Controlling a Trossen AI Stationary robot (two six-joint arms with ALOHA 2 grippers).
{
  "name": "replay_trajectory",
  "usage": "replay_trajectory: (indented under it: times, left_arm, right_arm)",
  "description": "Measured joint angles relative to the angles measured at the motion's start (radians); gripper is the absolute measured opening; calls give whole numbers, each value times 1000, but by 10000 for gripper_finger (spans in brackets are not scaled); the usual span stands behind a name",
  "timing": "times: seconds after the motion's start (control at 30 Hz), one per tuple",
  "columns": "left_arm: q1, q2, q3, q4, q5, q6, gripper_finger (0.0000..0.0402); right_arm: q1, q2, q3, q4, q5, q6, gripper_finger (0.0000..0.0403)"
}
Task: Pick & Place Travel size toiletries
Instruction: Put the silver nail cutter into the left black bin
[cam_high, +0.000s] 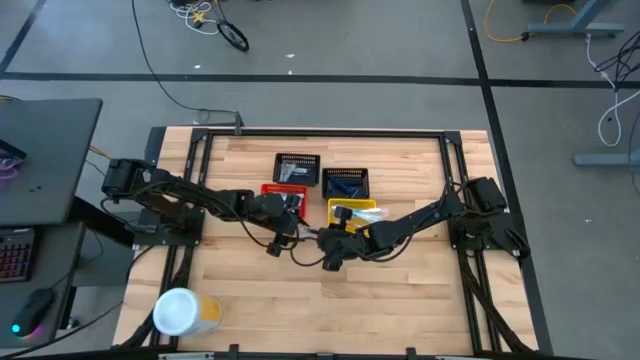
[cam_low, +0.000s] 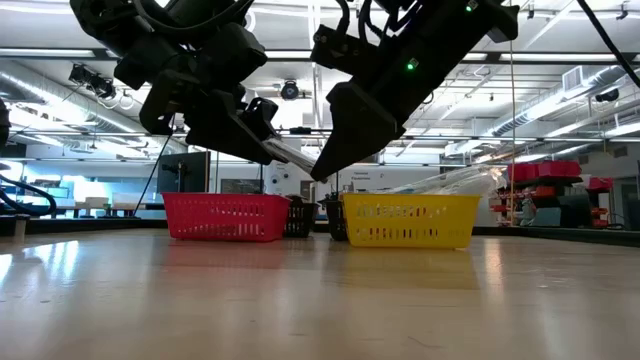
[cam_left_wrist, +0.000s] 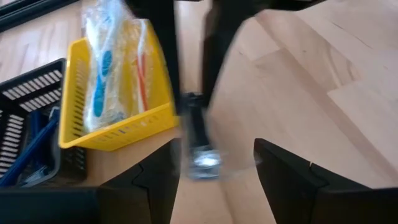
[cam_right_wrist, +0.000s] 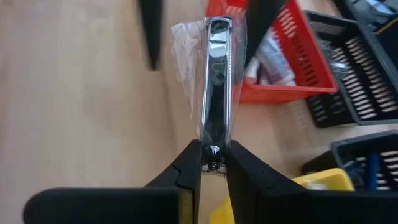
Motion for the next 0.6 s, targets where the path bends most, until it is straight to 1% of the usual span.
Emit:
replay_trajectory:
  times: [0.1, 0.17, 0.37, 0.47, 0.6]
  left_arm:
    - [-2, 0, 0, -3, 7, 5, 209]
    - [-3, 0, 0, 6, 0, 2, 209]
    - [-3, 0, 1, 15, -4, -5, 204]
    - [-3, 0, 1, 15, -5, -16, 191]
    - [-3, -1, 1, 15, -6, -19, 158]
  right_arm:
    - [-7, 0, 0, 0, 4, 0, 55]
    - [-11, 0, 0, 4, -17, 6, 55]
    - [-13, 0, 0, 20, -38, 8, 55]
    - [-14, 0, 0, 20, -38, 8, 55]
    - [-14, 0, 0, 21, -38, 8, 56]
